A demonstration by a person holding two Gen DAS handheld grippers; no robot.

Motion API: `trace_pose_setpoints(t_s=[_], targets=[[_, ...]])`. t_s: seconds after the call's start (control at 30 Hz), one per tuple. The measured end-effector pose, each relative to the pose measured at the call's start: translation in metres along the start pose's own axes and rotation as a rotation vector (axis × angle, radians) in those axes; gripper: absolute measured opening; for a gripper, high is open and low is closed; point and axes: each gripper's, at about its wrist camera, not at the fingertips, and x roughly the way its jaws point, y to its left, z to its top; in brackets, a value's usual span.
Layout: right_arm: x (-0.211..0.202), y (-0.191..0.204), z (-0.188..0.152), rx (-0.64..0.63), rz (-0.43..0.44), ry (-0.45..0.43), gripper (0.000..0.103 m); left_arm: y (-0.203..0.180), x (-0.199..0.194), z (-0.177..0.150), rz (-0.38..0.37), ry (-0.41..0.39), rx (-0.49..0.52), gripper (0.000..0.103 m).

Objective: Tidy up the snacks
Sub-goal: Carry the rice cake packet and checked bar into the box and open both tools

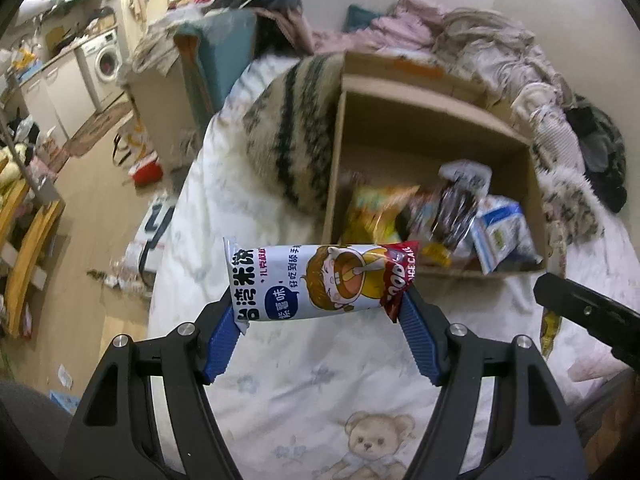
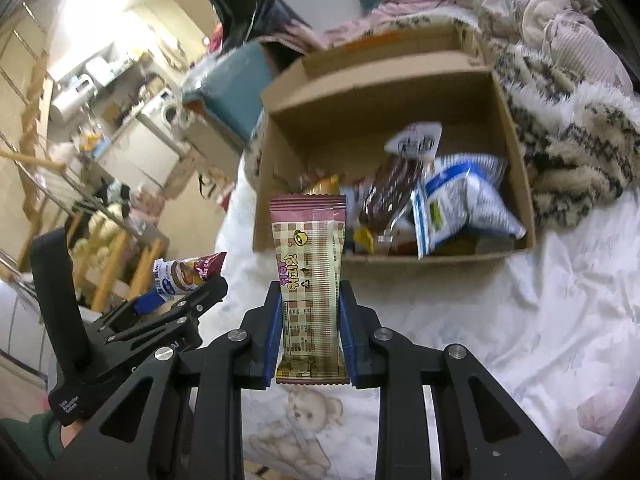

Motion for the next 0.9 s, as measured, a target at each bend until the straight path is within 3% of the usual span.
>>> trace_pose_setpoints(t_s=[0.23,0.5,0.9], targets=[[-0.008,-0.022,0.033,0.041,-0.007,-0.057,0.027,-0.004,0.001,0.043,-0.018,-0.062,0.055,0.069],[-0.011,-0.07,0.066,0.14,-0.093,-0.114,0.027,-0.009,0.026,0.076,-0.005,-0.09,0.101,0.069],[0.039,-0.097,0.085,0.207,-0.094,-0.013,0.028,-0.059,0.082,0.083,-0.067,-0.01,0.182,0.071]])
